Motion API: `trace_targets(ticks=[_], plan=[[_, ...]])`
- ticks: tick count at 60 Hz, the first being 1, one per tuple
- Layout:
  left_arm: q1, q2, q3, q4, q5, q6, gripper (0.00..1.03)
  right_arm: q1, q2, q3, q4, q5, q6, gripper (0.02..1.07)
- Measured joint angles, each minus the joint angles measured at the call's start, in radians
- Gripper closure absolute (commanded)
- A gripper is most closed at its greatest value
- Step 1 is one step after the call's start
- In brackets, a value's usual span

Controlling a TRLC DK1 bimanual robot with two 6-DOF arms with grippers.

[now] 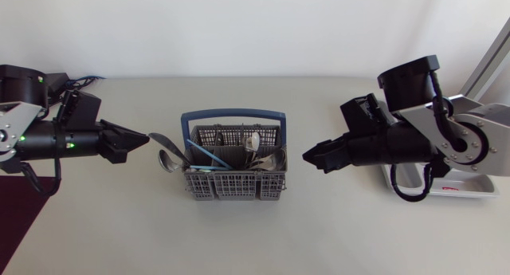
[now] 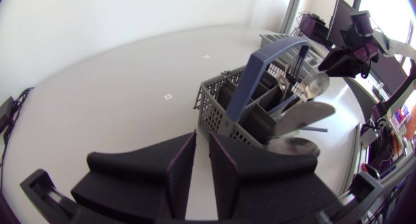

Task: Sort the cutlery from the basket into the organizer compartments.

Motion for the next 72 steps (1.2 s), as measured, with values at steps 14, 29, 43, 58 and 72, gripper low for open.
trace_targets(ticks=[14, 29, 43, 58, 72], plan=[[-0.151, -0.165, 0.077, -0.229, -0.134, -0.009, 0.81, 0.014, -0.038, 0.000, -0.030, 0.000, -0.008, 0.43], [-0.277, -0.218, 0.158, -0.349, -0.265, -0.048, 0.80, 0.016, -0.069, 0.000, -0.050, 0.003, -0.012, 0.43], [-0.290, -0.219, 0.164, -0.406, -0.317, -0.055, 0.80, 0.016, -0.077, -0.006, -0.056, 0.003, -0.015, 0.43], [-0.336, -0.222, 0.184, -0.455, -0.327, -0.085, 0.78, 0.016, -0.085, -0.009, -0.070, 0.003, -0.016, 0.41], [-0.436, -0.199, 0.184, -0.408, -0.409, -0.142, 0.77, 0.016, -0.097, -0.013, -0.078, 0.002, -0.019, 0.41]])
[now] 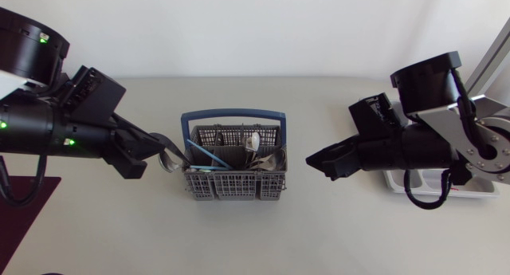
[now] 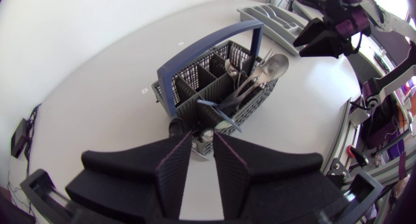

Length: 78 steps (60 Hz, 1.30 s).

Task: Sort the cutlery from the basket into the organizer compartments.

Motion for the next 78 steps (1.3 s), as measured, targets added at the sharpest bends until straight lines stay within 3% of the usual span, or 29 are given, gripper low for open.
trace_targets(ticks=[11, 36, 53, 60, 68, 78], plan=[[-0.062, 0.055, 0.000, 0.073, -0.093, -0.049, 0.77, 0.004, -0.009, 0.000, -0.012, 0.000, 0.000, 0.41], [-0.101, 0.146, -0.002, 0.098, -0.153, -0.102, 0.82, 0.022, -0.013, 0.000, -0.018, 0.000, 0.000, 0.41], [-0.166, 0.175, -0.035, 0.166, -0.264, -0.127, 0.89, 0.028, -0.017, 0.000, -0.018, -0.003, 0.000, 0.41], [-0.167, 0.170, -0.034, 0.151, -0.271, -0.130, 0.89, 0.028, -0.019, -0.004, -0.018, -0.003, 0.000, 0.41], [-0.167, 0.143, 0.002, 0.051, -0.272, -0.130, 0.81, 0.029, -0.020, -0.013, -0.018, -0.003, 0.000, 0.41], [-0.167, 0.116, 0.060, -0.027, -0.272, -0.151, 0.80, 0.028, -0.020, -0.013, -0.018, -0.007, 0.000, 0.41]])
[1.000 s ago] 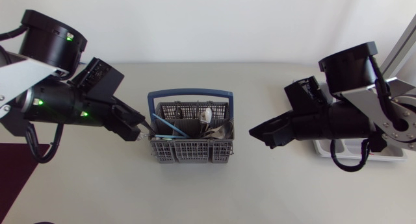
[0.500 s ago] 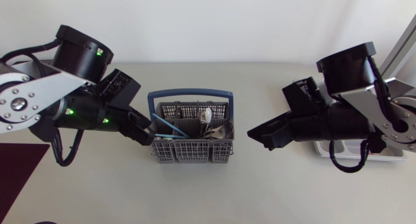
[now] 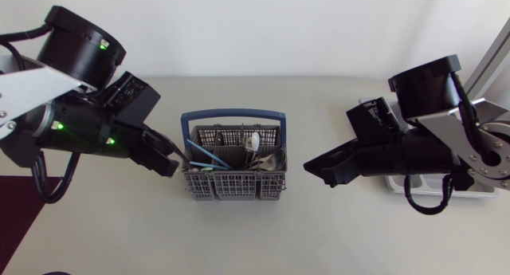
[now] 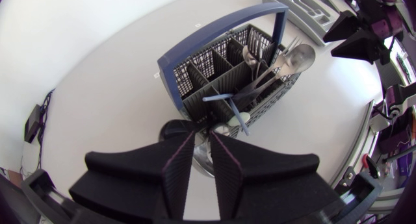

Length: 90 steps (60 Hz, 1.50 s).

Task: Sort the cutlery from the basket into the organizer compartments.

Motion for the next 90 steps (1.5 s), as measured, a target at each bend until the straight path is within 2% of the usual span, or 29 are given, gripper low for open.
trace_targets(ticks=[31, 44, 64, 74, 90], plan=[[0.023, 0.031, 0.017, -0.027, -0.003, -0.032, 0.75, 0.000, 0.000, -0.005, -0.001, -0.011, 0.000, 0.41], [0.028, 0.068, 0.017, 0.023, -0.054, -0.050, 0.75, 0.000, -0.001, -0.013, -0.004, -0.016, 0.000, 0.41], [0.028, 0.113, 0.017, 0.093, -0.058, -0.050, 0.75, 0.000, -0.002, -0.013, -0.004, -0.026, 0.000, 0.41], [0.019, 0.142, 0.017, 0.118, -0.107, -0.057, 0.75, 0.000, -0.004, -0.013, -0.004, -0.027, 0.000, 0.41], [0.006, 0.165, 0.016, 0.188, -0.115, -0.066, 0.76, 0.000, -0.004, -0.013, -0.004, -0.027, 0.000, 0.41]])
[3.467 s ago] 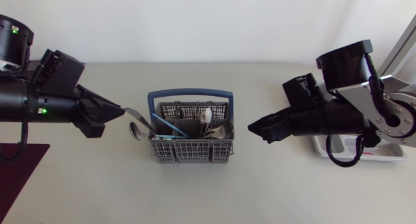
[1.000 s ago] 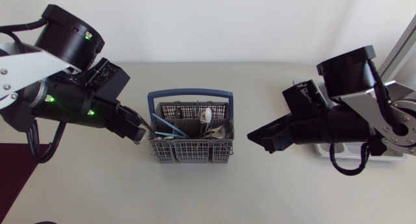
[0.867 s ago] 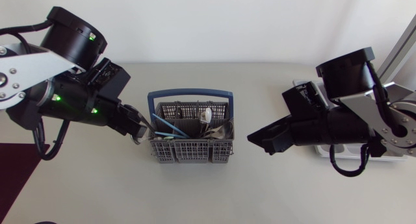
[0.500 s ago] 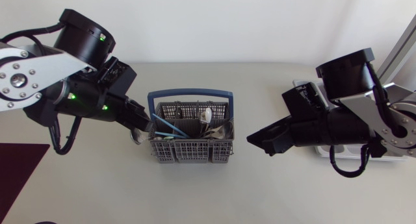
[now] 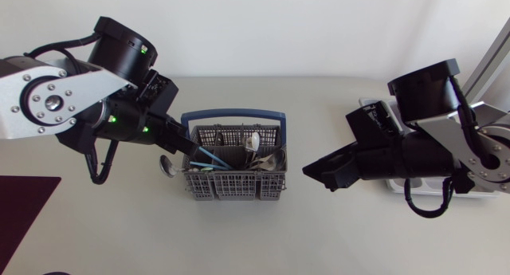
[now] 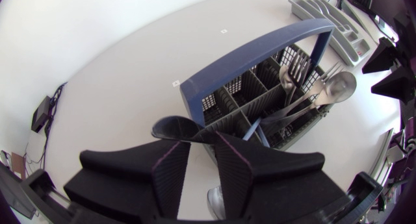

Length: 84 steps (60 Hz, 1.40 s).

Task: Sort the cutlery from the basket into the organizer compartments.

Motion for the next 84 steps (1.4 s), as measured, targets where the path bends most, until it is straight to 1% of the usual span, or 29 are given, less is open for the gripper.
trace_targets(ticks=[9, 14, 25, 31, 36, 39, 41, 49, 56, 69, 84], plan=[[0.000, 0.009, -0.004, 0.056, 0.000, -0.003, 0.76, 0.000, 0.000, -0.001, 0.000, -0.003, 0.000, 0.41], [0.000, 0.016, -0.021, 0.089, 0.000, -0.010, 0.79, 0.000, 0.000, -0.002, 0.000, -0.003, 0.000, 0.41], [-0.005, 0.041, -0.065, 0.145, -0.021, -0.014, 0.79, 0.000, 0.000, -0.005, 0.000, -0.005, 0.000, 0.41], [-0.008, 0.044, -0.076, 0.179, -0.029, -0.020, 0.85, 0.000, 0.000, -0.005, 0.000, -0.006, 0.000, 0.41], [-0.010, 0.048, -0.090, 0.217, -0.035, -0.035, 0.97, 0.000, 0.000, -0.009, 0.001, -0.007, 0.000, 0.41], [-0.010, 0.049, -0.098, 0.242, -0.035, -0.044, 0.98, 0.000, 0.000, -0.013, 0.001, -0.007, 0.000, 0.41], [-0.012, 0.049, -0.102, 0.259, -0.021, -0.048, 1.00, 0.000, 0.000, -0.016, 0.001, -0.007, 0.000, 0.41], [-0.037, 0.049, -0.105, 0.276, -0.013, -0.047, 1.00, 0.000, 0.000, -0.019, 0.000, -0.007, 0.000, 0.41], [-0.037, 0.043, -0.114, 0.285, 0.002, -0.047, 1.00, 0.000, -0.001, -0.019, 0.001, -0.007, 0.000, 0.41], [-0.037, -0.005, -0.153, 0.285, 0.000, -0.039, 1.00, 0.000, -0.001, -0.019, 0.001, -0.008, 0.000, 0.41], [-0.047, -0.123, -0.232, 0.286, -0.049, 0.000, 1.00, 0.002, -0.001, -0.019, 0.001, -0.010, 0.000, 0.41]])
